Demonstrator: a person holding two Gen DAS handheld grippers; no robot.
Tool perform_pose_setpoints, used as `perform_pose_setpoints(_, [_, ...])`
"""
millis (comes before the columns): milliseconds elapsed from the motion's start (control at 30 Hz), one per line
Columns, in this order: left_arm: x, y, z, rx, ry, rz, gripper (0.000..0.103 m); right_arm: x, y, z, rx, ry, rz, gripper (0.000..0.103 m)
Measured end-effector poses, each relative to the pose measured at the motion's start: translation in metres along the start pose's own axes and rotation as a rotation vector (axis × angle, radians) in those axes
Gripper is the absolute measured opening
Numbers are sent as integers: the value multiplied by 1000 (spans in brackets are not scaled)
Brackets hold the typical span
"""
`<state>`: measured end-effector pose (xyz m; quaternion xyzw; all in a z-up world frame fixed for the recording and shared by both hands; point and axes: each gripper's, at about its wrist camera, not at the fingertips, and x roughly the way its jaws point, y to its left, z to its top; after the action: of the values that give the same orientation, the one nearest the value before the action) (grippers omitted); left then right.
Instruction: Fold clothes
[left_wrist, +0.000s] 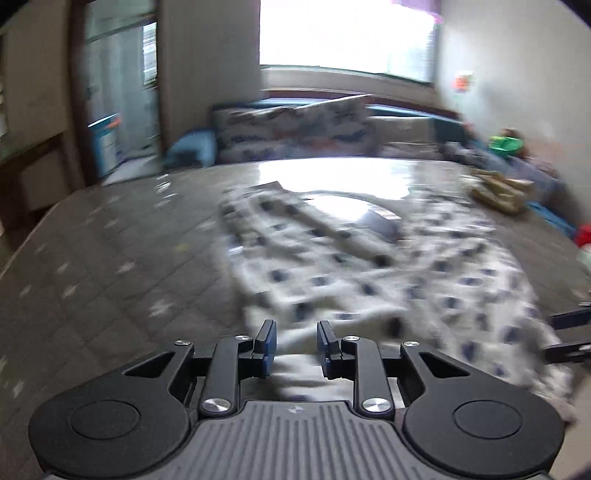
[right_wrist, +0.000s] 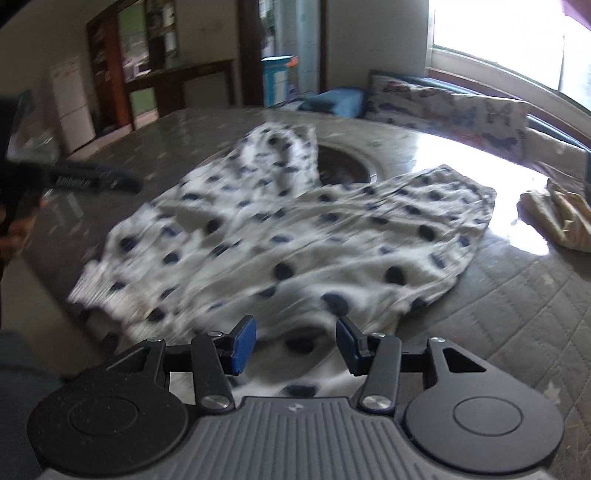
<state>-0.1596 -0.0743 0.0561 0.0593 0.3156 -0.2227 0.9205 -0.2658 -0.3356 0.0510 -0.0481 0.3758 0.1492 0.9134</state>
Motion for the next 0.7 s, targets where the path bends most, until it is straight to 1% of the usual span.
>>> perform_pose_setpoints(67, [0,-12,-1,26,4,-98,24,-2,9,-5,-16,21,20,47])
perform_pose_setpoints(100, [2,-18,-2,41,14,-134,23,-3,14,-8,-19,33,26,47])
perform_pose_setpoints(167, [9,-28,-7,84,38,-161,22,-2,18,-14,-19,56,28,41])
perform_pose_setpoints(200, [13,-32,-10,108,55,-156,22,-2,19,-17,-16,69,28,41])
perform_pose_setpoints(267, [18,-35,-17,144,90,-147,22,-6,16,-18,4,68,28,40])
perform_pose_setpoints(400, [28,-29,-28,155,148,-123,22,-15,9,-19,46,62,29,40])
perform_pose_setpoints(500, [27,-26,-32,150,153,-126,23,-21,3,-20,78,58,30,40])
perform_pose_setpoints(600, [25,-27,-31,154,149,-129,23,-17,-17,-12,135,22,-24,39])
perform_pose_setpoints(700, [26,-29,-31,160,153,-127,23,-7,-36,-6,194,1,-63,36])
